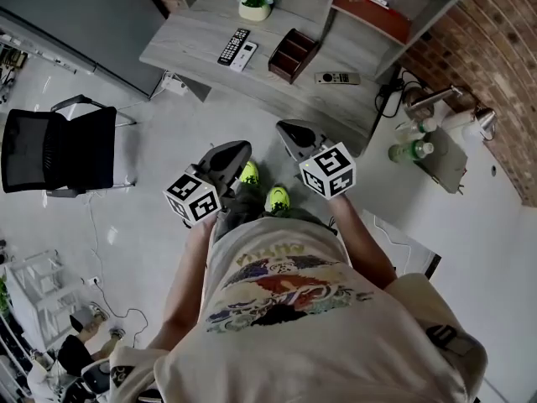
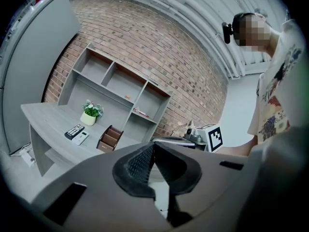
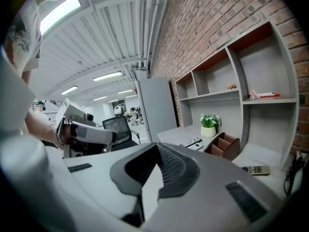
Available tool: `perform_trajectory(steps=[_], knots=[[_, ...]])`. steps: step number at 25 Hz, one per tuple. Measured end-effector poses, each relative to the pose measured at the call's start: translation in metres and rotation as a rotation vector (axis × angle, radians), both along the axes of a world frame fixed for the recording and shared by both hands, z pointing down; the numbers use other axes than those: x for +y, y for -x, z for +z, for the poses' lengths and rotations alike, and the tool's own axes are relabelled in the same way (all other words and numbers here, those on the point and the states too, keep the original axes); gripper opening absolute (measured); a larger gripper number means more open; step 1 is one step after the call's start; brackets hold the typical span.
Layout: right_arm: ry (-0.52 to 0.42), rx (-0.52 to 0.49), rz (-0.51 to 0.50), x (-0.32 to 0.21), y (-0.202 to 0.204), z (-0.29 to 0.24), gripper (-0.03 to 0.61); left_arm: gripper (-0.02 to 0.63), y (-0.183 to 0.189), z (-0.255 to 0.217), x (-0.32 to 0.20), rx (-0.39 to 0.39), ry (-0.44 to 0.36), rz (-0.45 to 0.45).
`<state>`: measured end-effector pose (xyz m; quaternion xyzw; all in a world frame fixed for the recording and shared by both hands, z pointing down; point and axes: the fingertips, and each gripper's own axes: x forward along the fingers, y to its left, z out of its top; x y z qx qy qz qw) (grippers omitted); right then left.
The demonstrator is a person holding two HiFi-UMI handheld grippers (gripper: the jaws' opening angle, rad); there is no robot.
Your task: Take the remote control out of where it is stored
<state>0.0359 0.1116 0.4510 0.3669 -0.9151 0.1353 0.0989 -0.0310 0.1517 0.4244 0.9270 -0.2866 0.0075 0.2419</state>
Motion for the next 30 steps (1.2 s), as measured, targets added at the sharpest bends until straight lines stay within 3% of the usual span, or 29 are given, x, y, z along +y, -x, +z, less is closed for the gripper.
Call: perform_trajectory(steps=[8, 30], knots=[[-0.038, -0.017, 0.026, 0.024, 0.002, -0.018, 0.008, 0.006, -0.009, -0.015, 0.015, 0.026, -0.038, 0.052], [-0.04, 0.0, 0.08, 0.044, 0.038, -0.027, 0.008, 0.006, 0.036, -0.032, 0.021, 0.048, -0.078, 0.071]])
